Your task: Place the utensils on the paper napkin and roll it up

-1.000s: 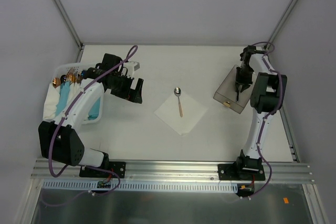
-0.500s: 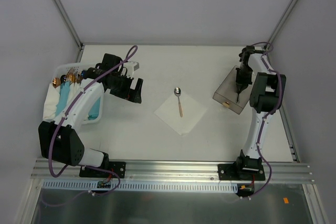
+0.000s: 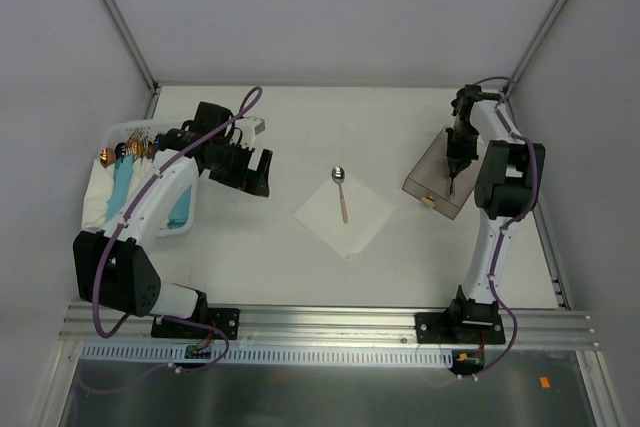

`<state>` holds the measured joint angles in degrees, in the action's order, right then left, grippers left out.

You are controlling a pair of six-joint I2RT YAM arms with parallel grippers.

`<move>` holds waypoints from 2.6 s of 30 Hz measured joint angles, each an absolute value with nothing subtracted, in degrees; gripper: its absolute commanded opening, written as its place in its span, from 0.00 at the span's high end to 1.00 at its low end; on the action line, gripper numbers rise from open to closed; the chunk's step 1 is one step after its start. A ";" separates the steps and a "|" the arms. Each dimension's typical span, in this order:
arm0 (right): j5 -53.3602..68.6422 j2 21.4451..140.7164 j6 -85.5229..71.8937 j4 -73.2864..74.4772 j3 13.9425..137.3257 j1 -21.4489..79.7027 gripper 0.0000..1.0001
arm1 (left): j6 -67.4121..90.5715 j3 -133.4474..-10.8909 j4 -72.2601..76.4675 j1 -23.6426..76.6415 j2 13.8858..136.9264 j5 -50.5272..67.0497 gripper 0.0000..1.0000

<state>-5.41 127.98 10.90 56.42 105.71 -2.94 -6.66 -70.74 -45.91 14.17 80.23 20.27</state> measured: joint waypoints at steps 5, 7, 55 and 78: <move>-5.45 121.80 10.85 57.36 105.06 -2.94 1.00 | -6.61 -70.74 -45.89 14.17 80.25 20.27 0.01; -5.63 119.04 10.79 57.30 104.73 -2.94 1.00 | -6.59 -70.74 -45.89 14.17 80.25 20.27 0.01; -0.86 117.62 -7.57 43.59 91.42 34.61 1.00 | 1.32 -66.22 -42.19 14.35 83.83 25.58 0.32; -1.28 119.90 -11.03 42.22 91.61 36.64 1.00 | 21.89 -61.58 -15.03 26.35 103.35 32.82 0.99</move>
